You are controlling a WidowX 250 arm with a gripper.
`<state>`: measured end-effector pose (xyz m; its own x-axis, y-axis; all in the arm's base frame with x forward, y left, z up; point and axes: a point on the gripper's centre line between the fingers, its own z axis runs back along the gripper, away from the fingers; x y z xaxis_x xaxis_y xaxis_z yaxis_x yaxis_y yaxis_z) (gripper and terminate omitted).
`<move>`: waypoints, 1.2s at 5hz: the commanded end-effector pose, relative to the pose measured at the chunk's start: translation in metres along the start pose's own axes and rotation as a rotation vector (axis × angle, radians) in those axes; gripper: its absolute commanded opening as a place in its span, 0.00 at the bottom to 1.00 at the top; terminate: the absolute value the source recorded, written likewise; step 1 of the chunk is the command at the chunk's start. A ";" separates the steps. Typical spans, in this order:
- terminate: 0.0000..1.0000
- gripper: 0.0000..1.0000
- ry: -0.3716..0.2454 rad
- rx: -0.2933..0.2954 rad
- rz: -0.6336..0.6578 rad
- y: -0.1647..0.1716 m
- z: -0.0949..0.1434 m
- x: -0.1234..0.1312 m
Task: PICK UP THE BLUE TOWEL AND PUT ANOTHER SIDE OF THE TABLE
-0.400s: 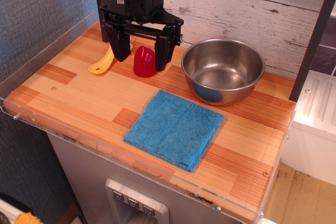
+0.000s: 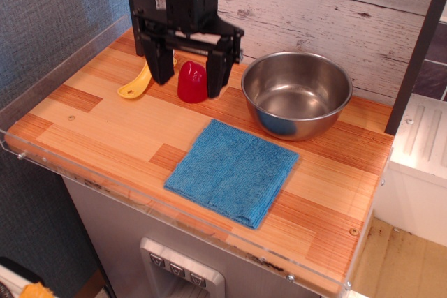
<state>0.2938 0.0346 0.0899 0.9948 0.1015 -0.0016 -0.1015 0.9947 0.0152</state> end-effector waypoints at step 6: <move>0.00 1.00 -0.104 -0.004 -0.103 -0.048 -0.052 -0.013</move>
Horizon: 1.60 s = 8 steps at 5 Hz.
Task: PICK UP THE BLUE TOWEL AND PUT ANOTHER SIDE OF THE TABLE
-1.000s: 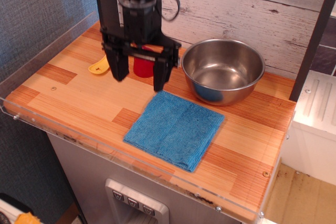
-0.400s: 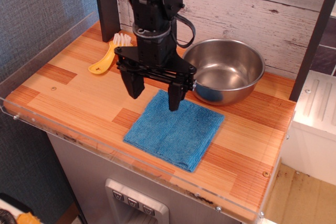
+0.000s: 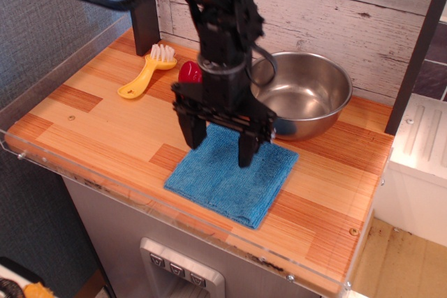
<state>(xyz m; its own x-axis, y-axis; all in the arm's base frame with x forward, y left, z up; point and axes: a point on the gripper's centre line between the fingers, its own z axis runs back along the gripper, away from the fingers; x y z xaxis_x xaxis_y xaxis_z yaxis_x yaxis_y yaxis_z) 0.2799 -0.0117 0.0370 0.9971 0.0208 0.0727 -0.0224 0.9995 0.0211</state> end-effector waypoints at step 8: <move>0.00 1.00 -0.023 -0.018 0.104 0.117 -0.025 -0.031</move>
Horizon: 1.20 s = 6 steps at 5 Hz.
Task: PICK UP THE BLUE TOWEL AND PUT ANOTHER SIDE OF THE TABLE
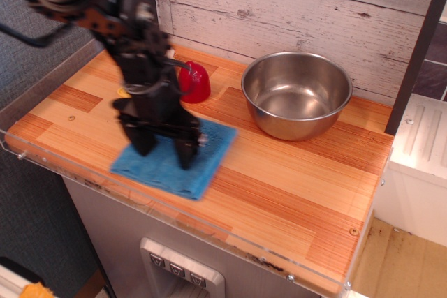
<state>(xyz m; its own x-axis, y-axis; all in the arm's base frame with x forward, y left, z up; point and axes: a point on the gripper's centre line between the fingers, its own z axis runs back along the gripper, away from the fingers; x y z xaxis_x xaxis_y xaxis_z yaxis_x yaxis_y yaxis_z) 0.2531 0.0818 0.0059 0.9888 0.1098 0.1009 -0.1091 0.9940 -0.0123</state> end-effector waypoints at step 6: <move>0.00 1.00 -0.099 -0.025 -0.185 -0.022 0.099 0.045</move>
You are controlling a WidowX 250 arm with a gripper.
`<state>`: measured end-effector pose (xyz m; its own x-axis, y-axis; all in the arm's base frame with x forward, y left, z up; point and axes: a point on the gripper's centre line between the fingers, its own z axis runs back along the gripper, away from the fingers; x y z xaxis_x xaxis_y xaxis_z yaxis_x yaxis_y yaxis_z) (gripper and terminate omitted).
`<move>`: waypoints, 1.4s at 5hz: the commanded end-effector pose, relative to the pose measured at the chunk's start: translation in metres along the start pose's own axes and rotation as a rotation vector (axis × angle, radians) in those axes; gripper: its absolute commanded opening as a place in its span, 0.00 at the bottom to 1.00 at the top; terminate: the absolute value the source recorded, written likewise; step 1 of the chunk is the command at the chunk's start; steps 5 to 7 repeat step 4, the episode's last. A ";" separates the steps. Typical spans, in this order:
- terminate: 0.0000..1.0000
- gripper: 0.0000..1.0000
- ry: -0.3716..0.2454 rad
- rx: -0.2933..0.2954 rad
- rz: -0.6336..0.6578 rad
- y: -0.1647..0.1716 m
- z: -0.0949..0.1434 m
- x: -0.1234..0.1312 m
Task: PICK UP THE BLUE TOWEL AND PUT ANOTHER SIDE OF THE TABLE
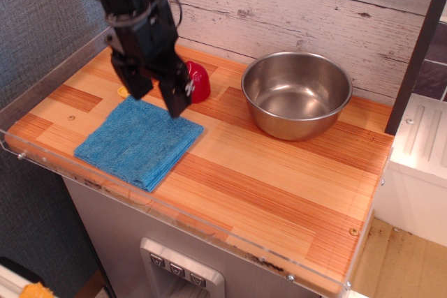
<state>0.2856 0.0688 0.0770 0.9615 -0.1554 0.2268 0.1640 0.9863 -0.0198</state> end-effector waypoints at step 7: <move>1.00 1.00 0.212 0.068 0.008 -0.024 0.019 0.022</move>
